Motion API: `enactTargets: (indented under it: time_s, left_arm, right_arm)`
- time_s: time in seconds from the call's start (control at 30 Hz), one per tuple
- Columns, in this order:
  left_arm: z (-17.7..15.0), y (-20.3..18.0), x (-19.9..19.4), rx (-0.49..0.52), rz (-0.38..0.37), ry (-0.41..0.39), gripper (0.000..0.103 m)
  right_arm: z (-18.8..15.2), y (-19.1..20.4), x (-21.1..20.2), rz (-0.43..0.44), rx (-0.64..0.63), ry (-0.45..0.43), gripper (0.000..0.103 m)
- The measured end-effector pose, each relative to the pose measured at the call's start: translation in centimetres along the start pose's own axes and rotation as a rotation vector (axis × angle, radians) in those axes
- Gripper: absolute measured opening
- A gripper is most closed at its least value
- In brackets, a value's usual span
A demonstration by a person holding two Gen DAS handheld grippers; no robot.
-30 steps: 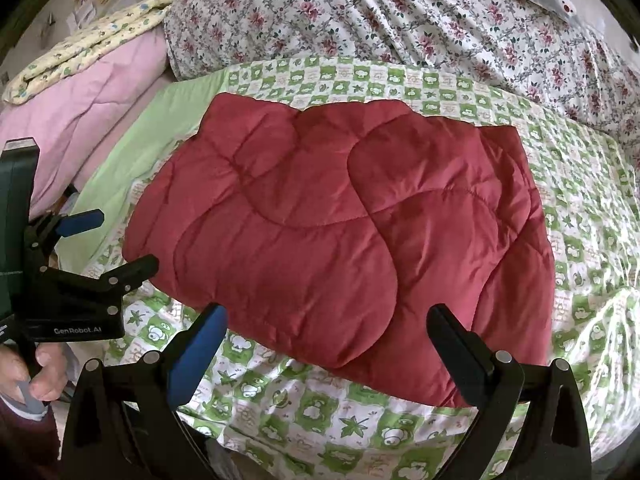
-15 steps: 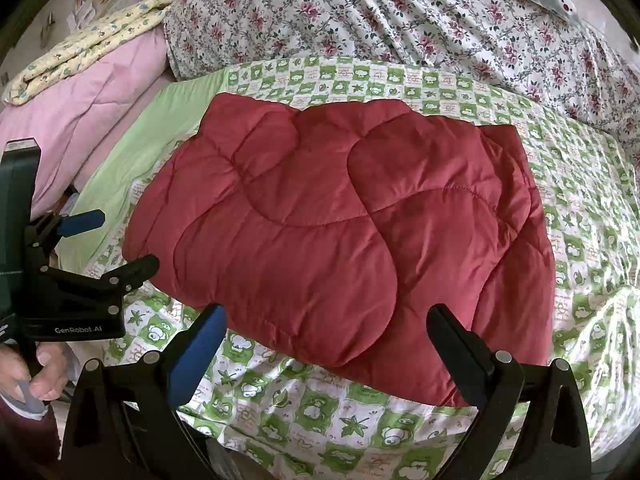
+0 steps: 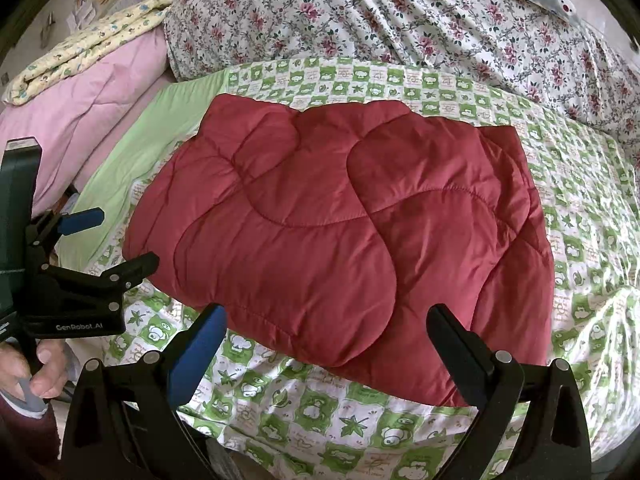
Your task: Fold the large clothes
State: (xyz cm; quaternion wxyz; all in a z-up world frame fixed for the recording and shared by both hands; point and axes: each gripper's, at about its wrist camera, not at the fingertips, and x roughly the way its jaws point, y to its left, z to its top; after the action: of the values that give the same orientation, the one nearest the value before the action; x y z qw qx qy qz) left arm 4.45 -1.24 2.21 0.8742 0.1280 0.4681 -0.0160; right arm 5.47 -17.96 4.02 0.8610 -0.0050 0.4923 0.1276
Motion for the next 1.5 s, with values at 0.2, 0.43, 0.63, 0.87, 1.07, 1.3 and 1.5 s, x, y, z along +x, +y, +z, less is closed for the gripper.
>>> enactTargets:
  time_s: [0.2, 0.43, 0.63, 0.87, 1.07, 1.3, 1.5]
  left_arm:
    - [0.1, 0.0, 0.0, 0.002, 0.001, -0.001, 0.103]
    - [0.1, 0.0, 0.0, 0.001, 0.003, 0.0, 0.103]
    - [0.1, 0.0, 0.0, 0.003, 0.002, 0.0, 0.103]
    - [0.2, 0.0, 0.0, 0.003, 0.001, 0.0, 0.103]
    - [0.2, -0.1, 0.0, 0.002, 0.003, 0.0, 0.103]
    - [0.3, 0.3, 0.4, -0.001, 0.005, 0.006, 0.103]
    - [0.3, 0.7, 1.0, -0.008, 0.002, 0.017, 0.103]
  right_arm:
    - [0.0, 0.0, 0.0, 0.001, -0.002, 0.001, 0.101]
    - [0.0, -0.1, 0.0, -0.002, 0.003, 0.001, 0.101]
    - [0.0, -0.1, 0.0, -0.002, 0.004, 0.001, 0.101]
    - [0.0, -0.1, 0.0, -0.001, 0.004, 0.002, 0.101]
    - [0.0, -0.1, 0.0, -0.002, 0.005, 0.001, 0.101]
    - [0.0, -0.3, 0.0, -0.003, 0.008, 0.003, 0.101]
    - [-0.2, -0.9, 0.4, -0.007, 0.02, 0.011, 0.101]
